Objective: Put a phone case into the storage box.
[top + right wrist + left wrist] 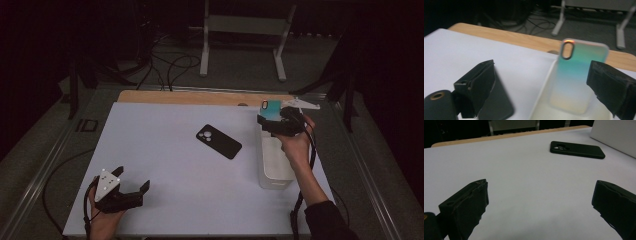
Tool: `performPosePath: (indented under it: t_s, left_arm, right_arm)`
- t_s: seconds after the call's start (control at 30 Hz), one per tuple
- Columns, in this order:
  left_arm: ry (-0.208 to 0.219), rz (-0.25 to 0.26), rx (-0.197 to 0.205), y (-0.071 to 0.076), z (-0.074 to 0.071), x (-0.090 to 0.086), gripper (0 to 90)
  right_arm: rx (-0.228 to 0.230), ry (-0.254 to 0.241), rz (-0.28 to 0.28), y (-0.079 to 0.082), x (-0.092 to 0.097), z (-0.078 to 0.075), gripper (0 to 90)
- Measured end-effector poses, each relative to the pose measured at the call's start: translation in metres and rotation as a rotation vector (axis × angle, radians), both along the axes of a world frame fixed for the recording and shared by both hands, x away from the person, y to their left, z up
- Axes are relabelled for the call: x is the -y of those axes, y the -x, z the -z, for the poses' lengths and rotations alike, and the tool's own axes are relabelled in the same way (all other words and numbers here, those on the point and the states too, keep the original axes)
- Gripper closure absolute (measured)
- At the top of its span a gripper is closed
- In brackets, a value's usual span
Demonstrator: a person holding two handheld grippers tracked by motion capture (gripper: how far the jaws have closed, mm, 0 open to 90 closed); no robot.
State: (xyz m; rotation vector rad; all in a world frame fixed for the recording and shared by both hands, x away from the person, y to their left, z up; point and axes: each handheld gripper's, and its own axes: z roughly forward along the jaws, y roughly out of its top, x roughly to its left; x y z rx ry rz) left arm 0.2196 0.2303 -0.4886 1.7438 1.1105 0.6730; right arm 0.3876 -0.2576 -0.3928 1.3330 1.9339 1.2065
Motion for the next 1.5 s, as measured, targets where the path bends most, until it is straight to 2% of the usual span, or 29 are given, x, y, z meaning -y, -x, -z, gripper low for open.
performPosePath:
  t_s: [0.17, 0.23, 0.27, 0.3, 0.37, 0.43, 0.47, 0.57, 0.67, 0.8, 1.07, 1.37, 1.5]
  left_arm:
    - [-0.002, 0.002, 0.001, 0.000, 0.000, 0.001, 1.1]
    - [-0.007, 0.005, 0.002, 0.000, -0.001, 0.001, 1.1]
    - [-0.008, 0.005, 0.002, 0.000, -0.001, 0.001, 1.1]
    - [-0.009, 0.004, 0.001, 0.000, -0.001, 0.001, 1.1]
    - [-0.008, 0.004, 0.002, 0.000, -0.001, 0.001, 1.1]
    - [-0.009, 0.004, 0.003, 0.000, -0.001, 0.001, 1.1]
    - [-0.008, 0.004, 0.003, 0.000, -0.001, 0.001, 1.1]
    - [-0.013, 0.006, 0.004, 0.000, -0.002, 0.001, 1.1]
    - [-0.014, 0.004, 0.007, 0.000, -0.002, 0.002, 1.1]
    - [-0.015, 0.006, 0.012, 0.000, -0.004, 0.002, 1.1]
    - [-0.023, 0.007, 0.023, 0.001, -0.007, 0.002, 1.1]
    - [-0.042, 0.017, 0.024, 0.001, -0.009, 0.006, 1.1]
    - [-0.033, 0.024, 0.026, 0.001, -0.013, 0.008, 1.1]
  right_arm:
    - [0.044, -0.044, -0.074, 0.040, -0.004, 0.002, 8.1]
    - [0.051, -0.045, -0.082, 0.046, -0.004, 0.003, 8.1]
    - [0.084, -0.036, -0.092, 0.065, -0.005, 0.009, 8.2]
    - [0.092, -0.031, -0.096, 0.071, -0.005, 0.011, 8.2]
    - [0.109, -0.032, -0.095, 0.083, -0.004, 0.013, 8.2]
    - [0.117, -0.035, -0.098, 0.089, -0.004, 0.015, 8.2]
    - [0.125, -0.031, -0.100, 0.098, -0.003, 0.018, 8.2]
    - [0.140, -0.012, -0.106, 0.111, -0.002, 0.025, 8.2]
    - [0.156, -0.016, -0.102, 0.123, 0.000, 0.033, 8.5]
    - [0.171, -0.056, -0.099, 0.137, 0.003, 0.047, 8.7]
    - [0.199, -0.080, -0.083, 0.150, 0.009, 0.059, 8.7]
    - [0.192, -0.091, -0.072, 0.154, 0.012, 0.067, 8.7]
    - [0.192, -0.092, -0.072, 0.153, 0.011, 0.068, 8.7]
